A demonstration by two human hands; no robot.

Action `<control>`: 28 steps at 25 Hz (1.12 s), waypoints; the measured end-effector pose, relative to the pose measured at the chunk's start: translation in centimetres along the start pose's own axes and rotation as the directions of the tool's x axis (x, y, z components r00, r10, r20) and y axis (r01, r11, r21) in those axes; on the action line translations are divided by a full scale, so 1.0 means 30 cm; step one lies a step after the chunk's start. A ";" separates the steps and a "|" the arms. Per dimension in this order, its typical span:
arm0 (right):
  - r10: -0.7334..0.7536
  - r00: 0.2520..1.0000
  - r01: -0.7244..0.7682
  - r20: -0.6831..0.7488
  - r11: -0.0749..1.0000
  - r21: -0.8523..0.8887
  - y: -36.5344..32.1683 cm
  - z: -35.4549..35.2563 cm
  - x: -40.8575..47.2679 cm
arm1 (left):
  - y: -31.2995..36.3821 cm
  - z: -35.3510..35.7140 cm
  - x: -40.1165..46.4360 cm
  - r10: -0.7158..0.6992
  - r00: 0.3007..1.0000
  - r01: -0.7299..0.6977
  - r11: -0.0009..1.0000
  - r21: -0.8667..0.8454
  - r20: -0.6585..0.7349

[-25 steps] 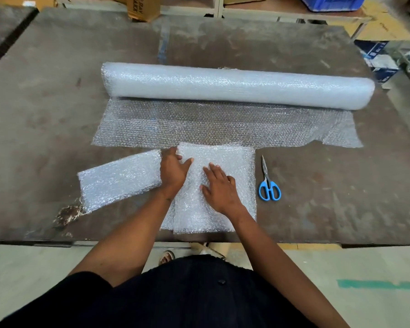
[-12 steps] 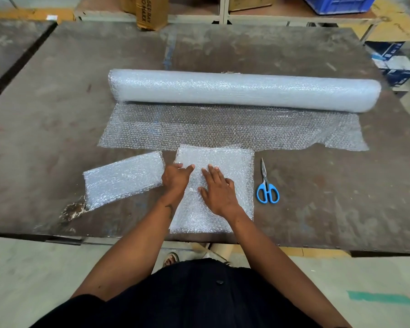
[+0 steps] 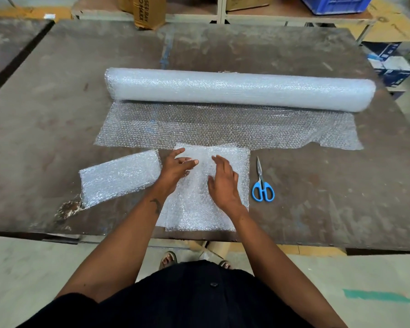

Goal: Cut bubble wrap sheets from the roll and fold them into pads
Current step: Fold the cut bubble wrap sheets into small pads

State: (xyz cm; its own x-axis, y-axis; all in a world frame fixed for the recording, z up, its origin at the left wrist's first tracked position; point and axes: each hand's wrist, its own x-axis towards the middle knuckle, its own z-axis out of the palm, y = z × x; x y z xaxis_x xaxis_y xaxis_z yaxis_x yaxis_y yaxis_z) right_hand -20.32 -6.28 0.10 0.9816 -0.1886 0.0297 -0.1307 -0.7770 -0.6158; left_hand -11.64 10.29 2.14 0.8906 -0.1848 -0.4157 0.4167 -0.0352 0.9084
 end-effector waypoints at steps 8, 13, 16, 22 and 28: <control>-0.209 0.976 0.216 0.054 0.931 -0.296 0.027 -0.143 0.093 | 0.080 -0.030 -0.080 0.110 0.908 -0.220 0.947 0.236 0.405; -0.285 0.945 0.325 0.159 0.872 -0.366 0.041 -0.181 0.148 | 0.114 -0.057 -0.122 0.210 0.875 -0.342 0.906 0.250 0.436; -0.285 0.946 0.321 0.152 0.875 -0.362 0.052 -0.204 0.148 | 0.126 -0.087 -0.159 0.279 0.882 -0.378 0.900 0.219 0.379; -0.344 0.920 0.390 0.188 0.766 -0.511 0.041 -0.251 0.051 | 0.106 -0.181 -0.214 0.305 0.896 -0.412 0.843 0.346 0.322; -0.438 0.851 0.521 0.291 0.773 -0.362 0.091 -0.175 -0.142 | 0.003 -0.245 -0.268 0.164 0.890 -0.391 0.755 0.526 0.426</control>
State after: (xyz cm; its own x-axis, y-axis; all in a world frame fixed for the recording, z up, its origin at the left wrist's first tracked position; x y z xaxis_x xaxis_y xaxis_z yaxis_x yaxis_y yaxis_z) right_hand -25.60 -10.76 2.42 0.9328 0.3543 0.0658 0.3603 -0.9162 -0.1753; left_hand -17.42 18.98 5.22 0.7829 -0.5886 -0.2018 -0.1295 -0.4713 0.8724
